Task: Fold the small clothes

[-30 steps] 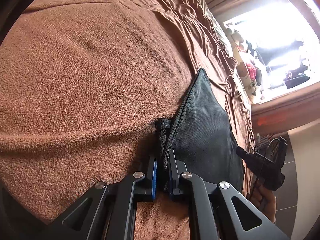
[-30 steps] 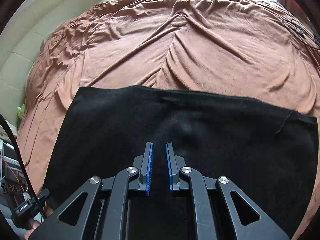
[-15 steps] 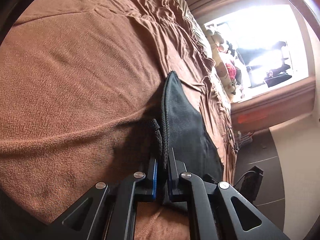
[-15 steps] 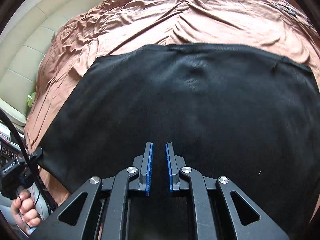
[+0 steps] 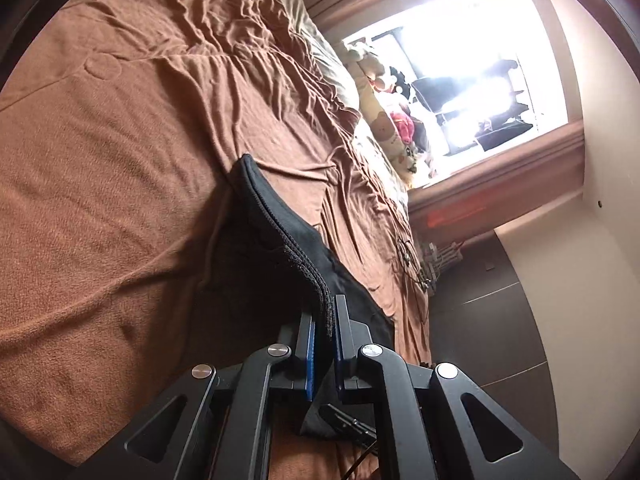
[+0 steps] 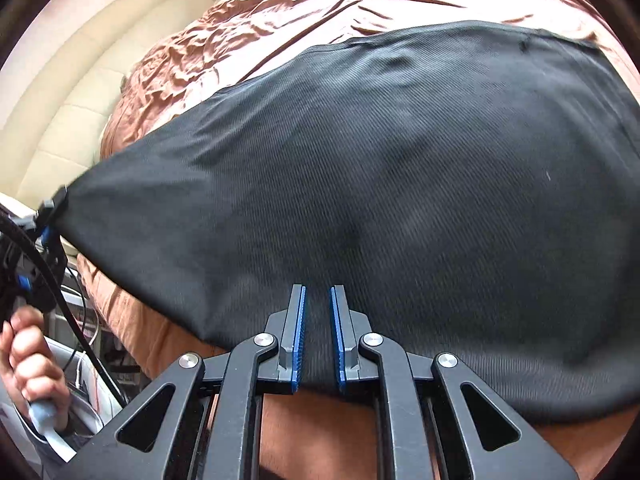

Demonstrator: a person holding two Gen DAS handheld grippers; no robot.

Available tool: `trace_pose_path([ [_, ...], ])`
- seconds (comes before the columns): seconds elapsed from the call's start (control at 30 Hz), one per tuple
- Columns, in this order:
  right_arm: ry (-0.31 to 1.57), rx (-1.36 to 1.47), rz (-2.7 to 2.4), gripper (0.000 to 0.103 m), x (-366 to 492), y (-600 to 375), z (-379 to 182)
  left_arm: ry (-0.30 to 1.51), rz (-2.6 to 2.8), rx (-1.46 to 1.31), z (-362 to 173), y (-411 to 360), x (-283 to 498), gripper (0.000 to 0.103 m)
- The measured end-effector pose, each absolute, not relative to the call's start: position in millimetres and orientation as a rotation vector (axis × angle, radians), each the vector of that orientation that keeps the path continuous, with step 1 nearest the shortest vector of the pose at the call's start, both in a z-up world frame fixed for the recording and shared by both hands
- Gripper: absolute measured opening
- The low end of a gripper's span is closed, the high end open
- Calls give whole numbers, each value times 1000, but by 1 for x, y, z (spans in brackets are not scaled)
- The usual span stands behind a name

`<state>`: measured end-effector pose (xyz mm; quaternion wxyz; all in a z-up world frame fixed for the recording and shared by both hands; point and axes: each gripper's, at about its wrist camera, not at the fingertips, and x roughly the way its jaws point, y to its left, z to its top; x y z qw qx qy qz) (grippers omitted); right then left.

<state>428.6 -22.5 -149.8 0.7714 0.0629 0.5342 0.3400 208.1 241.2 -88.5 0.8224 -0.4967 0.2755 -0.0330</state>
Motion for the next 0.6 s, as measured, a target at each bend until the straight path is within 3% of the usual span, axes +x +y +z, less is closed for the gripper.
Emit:
trace_pose_path([
  [0.6, 1107, 169, 780, 9, 406, -47, -134, 598, -265, -916, -24, 178, 276, 7],
])
